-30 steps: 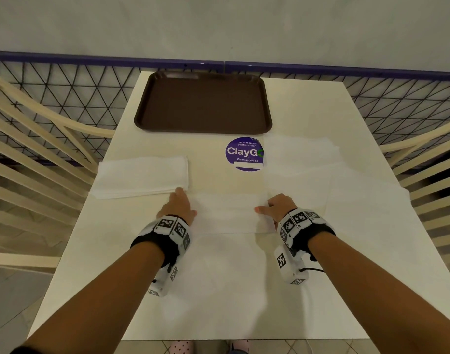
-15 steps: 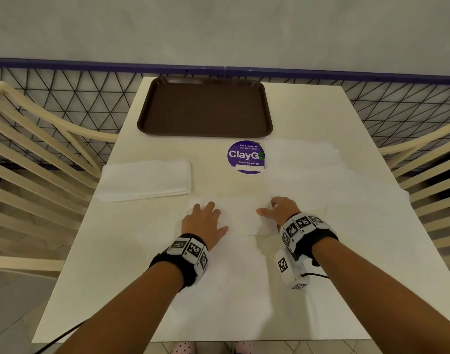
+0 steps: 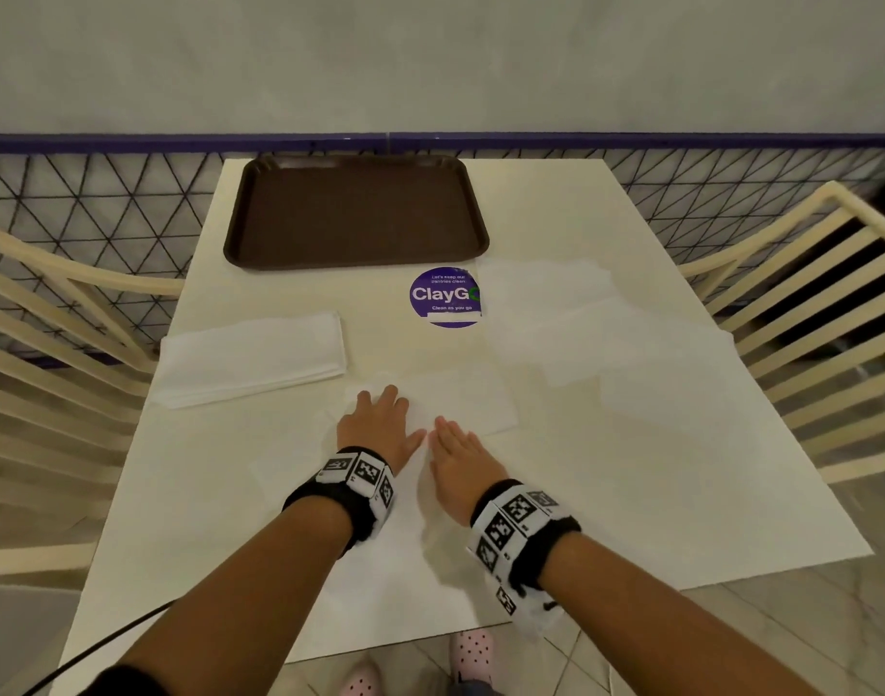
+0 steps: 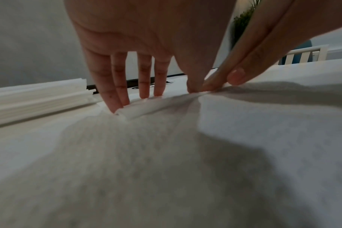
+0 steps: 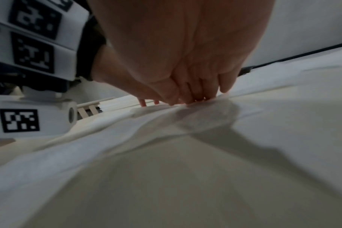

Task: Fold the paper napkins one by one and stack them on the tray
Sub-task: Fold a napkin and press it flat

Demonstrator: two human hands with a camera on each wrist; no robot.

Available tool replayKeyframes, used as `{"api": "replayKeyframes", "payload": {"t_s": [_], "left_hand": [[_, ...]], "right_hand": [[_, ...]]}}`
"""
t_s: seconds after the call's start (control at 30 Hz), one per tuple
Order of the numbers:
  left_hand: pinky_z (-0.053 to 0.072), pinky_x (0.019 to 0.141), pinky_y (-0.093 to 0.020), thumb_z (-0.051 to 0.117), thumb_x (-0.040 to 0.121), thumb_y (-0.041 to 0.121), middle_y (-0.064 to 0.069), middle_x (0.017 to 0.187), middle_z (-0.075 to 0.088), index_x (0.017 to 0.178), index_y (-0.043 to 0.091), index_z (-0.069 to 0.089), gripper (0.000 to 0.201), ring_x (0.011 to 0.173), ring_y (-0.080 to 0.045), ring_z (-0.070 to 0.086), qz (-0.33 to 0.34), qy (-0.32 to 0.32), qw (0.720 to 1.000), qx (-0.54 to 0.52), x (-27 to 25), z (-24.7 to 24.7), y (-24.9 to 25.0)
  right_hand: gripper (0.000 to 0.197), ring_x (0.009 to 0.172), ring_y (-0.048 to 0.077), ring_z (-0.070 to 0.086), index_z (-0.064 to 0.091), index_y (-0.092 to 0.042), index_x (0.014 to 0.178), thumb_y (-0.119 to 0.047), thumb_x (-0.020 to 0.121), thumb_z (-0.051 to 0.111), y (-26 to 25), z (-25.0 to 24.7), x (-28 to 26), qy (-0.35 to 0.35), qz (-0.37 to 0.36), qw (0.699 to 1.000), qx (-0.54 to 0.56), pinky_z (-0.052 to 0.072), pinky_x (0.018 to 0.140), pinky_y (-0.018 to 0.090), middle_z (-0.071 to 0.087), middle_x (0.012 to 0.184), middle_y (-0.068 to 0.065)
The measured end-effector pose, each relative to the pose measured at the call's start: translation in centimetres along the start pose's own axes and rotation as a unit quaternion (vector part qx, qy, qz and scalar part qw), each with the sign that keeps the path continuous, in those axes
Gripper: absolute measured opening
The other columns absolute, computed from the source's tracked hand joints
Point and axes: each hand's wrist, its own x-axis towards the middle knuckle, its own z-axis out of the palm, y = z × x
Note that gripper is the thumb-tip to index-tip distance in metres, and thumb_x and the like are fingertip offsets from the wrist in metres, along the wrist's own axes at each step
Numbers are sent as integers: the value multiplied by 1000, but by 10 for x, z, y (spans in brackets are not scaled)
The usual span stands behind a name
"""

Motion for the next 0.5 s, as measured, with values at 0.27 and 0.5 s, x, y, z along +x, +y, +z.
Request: {"api": "replayKeyframes", "payload": {"t_s": [0.27, 0.5], "left_hand": [[42, 85, -32, 32, 97, 48, 1, 139, 30, 135, 15, 36, 51, 125, -23, 34, 3, 2, 1000, -3, -4, -1, 1], [33, 104, -34, 27, 100, 34, -4, 150, 22, 147, 14, 17, 52, 133, -24, 28, 166, 39, 984, 53, -22, 6, 34]], "right_hand": [[53, 147, 20, -4, -1, -3, 149, -8, 100, 18, 50, 2, -21, -13, 86, 995, 44, 1, 120, 32, -10, 158, 9], [52, 147, 22, 8, 11, -2, 149, -3, 98, 24, 55, -8, -19, -6, 69, 997, 32, 8, 120, 33, 1, 158, 9]]}}
